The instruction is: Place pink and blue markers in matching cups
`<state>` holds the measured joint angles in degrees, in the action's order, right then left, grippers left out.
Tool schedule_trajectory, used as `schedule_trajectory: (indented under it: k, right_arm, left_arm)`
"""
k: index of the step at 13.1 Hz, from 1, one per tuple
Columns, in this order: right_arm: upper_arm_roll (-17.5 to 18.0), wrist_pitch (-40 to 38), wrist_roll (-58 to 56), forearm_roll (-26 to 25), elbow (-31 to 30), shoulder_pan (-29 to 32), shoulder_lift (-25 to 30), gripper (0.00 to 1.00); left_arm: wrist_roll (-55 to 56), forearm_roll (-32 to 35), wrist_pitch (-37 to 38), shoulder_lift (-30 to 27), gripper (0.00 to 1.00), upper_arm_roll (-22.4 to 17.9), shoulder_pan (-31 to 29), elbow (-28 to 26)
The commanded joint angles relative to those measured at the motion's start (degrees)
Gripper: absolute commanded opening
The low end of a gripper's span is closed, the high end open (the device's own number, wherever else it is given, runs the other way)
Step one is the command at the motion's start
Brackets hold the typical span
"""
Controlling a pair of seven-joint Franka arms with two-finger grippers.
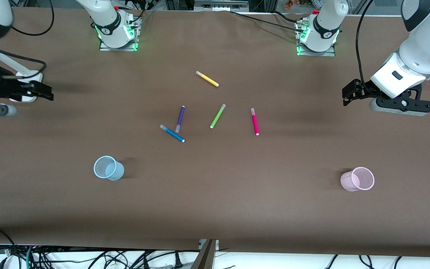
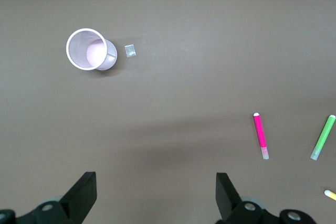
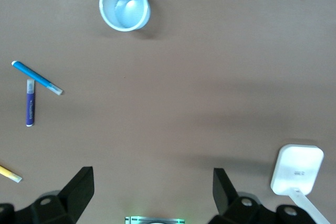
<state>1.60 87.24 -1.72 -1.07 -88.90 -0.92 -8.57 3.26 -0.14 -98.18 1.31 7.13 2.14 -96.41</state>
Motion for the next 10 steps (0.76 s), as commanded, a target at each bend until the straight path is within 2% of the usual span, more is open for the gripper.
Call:
schedule_trajectory:
  k: [1,3,5,7,10]
  right_arm:
    - [0.7,0.8,0.8,1.3,1.2,-3.6,-4.6,1.00]
    - [0.7,2.9,0.7,1.9,1.2,-7.2,-8.8,1.00]
    - [0.7,6.4,0.2,1.5,1.2,-10.5,-12.1,1.00]
    - [0.7,10.7,0.4,1.8,0.6,-13.8,-15.8,1.00]
    - [0.7,18.5,0.9,1.9,-3.0,-18.1,-19.5,1.00]
  left_arm:
    - [-0.1,-1.7,0.9,0.4,1.00,0.0,0.8,1.0]
    - [-0.8,-1.7,0.9,3.1,1.00,2.4,0.8,1.0]
    - [-0.3,-1.0,0.5,8.5,1.00,5.6,0.8,1.3]
    - [-0.2,-1.0,-1.2,13.3,1.00,6.1,2.2,2.3]
    - [3.7,-1.0,-8.0,20.3,1.00,6.1,5.9,1.6]
